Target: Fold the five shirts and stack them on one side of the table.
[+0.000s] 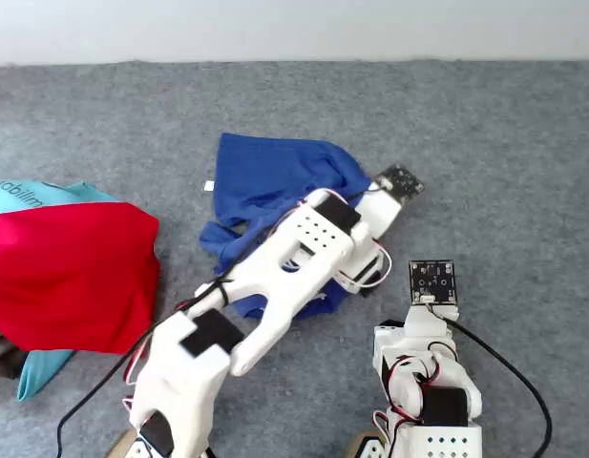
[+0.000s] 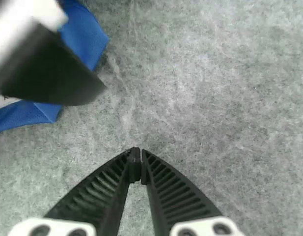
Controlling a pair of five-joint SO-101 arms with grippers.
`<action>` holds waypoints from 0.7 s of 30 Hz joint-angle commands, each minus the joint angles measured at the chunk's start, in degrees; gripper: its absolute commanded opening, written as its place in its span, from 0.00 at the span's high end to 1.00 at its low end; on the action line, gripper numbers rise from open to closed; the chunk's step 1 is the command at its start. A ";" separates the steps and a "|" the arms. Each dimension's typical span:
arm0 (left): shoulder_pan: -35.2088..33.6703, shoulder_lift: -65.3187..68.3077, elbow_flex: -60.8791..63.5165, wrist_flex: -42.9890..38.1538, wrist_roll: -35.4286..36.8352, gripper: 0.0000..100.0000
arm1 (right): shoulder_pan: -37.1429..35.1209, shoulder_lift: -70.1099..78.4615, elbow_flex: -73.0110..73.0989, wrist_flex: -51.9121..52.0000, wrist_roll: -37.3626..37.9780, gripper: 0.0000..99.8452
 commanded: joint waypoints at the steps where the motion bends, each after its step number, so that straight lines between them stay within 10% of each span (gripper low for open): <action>1: -0.35 1.76 -0.57 -2.20 0.09 0.81 | -0.48 -0.57 0.79 -0.57 -0.18 0.99; 21: -0.79 -0.44 -8.22 6.68 -11.08 0.99 | -0.66 -0.57 0.79 -0.57 -0.44 0.99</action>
